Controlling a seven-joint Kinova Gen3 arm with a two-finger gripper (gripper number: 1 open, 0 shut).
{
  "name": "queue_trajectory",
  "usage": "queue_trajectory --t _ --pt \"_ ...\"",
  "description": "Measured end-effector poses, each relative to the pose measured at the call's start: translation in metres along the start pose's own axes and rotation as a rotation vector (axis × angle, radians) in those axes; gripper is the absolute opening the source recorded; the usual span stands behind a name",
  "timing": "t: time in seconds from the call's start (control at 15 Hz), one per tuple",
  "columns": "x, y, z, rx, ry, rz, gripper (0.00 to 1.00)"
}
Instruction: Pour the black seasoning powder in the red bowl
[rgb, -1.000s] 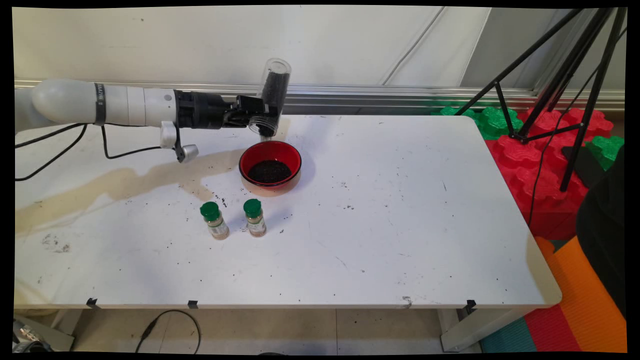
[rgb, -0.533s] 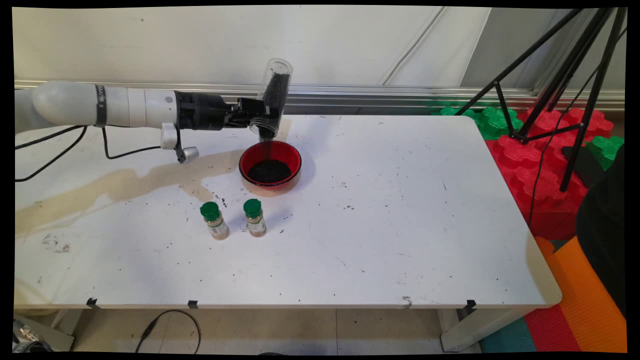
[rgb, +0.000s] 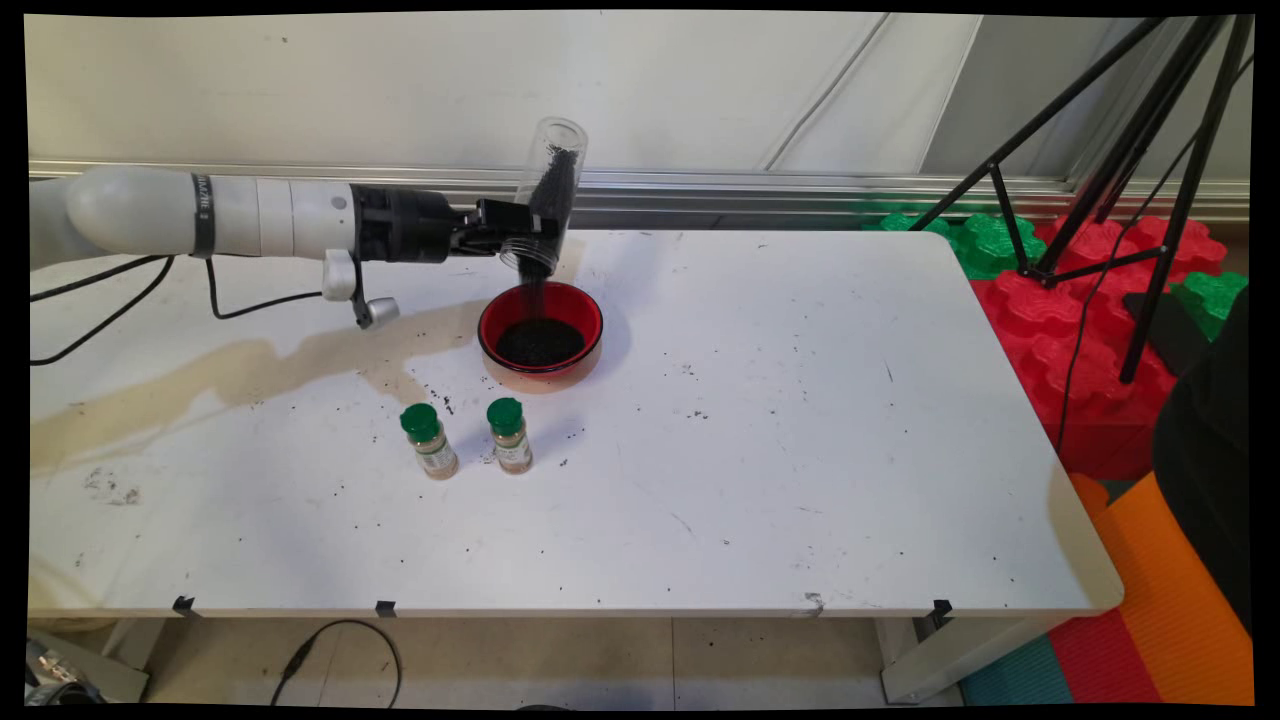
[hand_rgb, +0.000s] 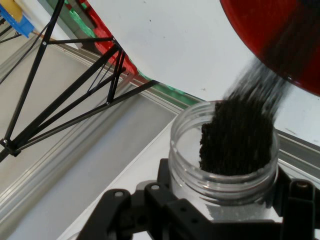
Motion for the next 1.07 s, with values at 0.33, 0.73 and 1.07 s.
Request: queue_trajectory --t 0.33,0.73,1.07 --pt "0.0012 -0.0003 0.0001 -0.001 -0.001 0.013 0.0" --pt "0.0022 -0.0005 -0.0001 -0.002 -0.004 0.027 0.0" --pt "0.0028 -0.0005 -0.0003 -0.001 -0.006 0.051 0.0"
